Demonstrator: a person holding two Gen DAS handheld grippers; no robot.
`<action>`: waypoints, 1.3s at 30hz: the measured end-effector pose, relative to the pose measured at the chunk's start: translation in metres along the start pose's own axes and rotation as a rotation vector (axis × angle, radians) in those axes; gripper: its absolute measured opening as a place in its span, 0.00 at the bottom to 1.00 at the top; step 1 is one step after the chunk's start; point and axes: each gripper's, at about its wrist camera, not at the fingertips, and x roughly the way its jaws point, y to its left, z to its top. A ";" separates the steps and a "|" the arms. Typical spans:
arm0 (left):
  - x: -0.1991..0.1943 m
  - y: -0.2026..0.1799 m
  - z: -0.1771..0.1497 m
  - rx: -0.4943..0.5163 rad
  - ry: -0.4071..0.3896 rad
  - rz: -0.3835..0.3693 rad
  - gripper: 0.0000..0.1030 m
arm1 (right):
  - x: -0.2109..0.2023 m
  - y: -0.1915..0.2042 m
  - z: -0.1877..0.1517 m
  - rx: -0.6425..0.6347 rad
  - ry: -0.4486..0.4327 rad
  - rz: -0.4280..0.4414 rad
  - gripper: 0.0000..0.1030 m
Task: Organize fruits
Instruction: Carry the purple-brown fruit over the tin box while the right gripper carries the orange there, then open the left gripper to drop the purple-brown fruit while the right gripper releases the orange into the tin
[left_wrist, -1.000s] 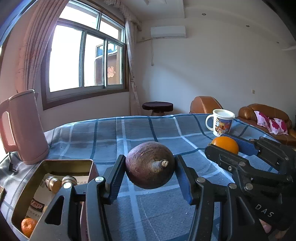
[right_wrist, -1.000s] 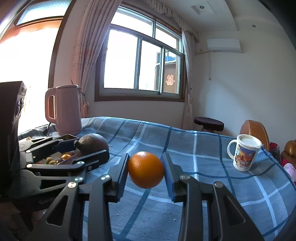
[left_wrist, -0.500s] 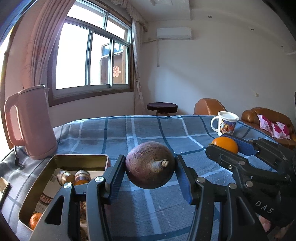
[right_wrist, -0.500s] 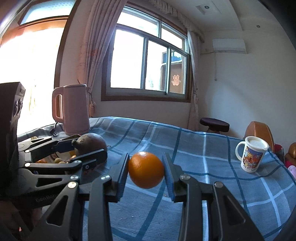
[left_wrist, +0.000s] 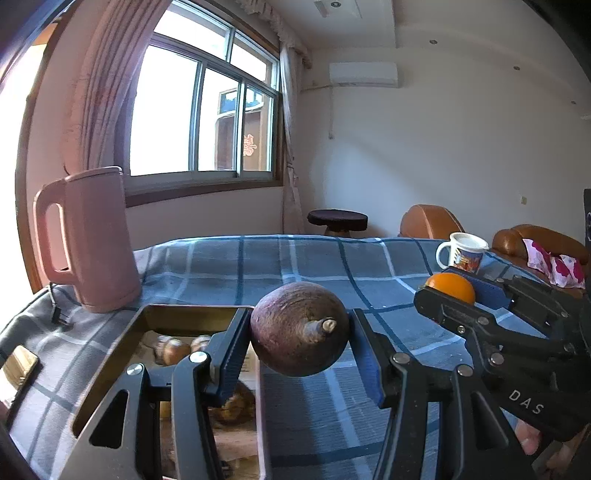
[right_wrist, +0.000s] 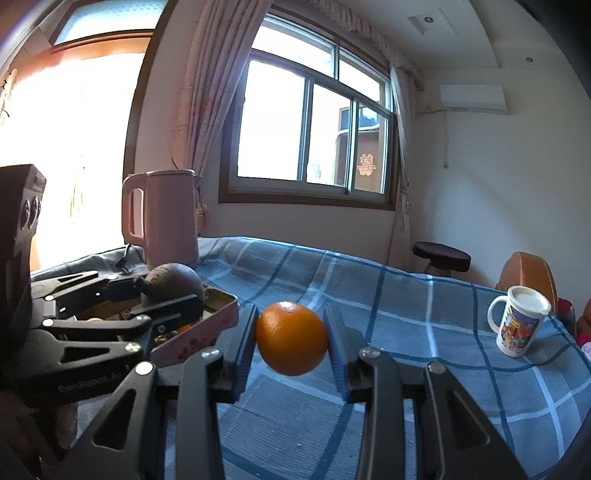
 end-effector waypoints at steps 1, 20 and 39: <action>-0.002 0.002 0.001 -0.001 0.000 0.003 0.54 | 0.001 0.002 0.001 0.000 0.000 0.006 0.38; -0.022 0.054 0.003 -0.042 0.003 0.088 0.54 | 0.019 0.039 0.017 -0.034 0.004 0.094 0.38; -0.019 0.111 -0.003 -0.103 0.056 0.197 0.54 | 0.052 0.093 0.024 -0.099 0.040 0.202 0.38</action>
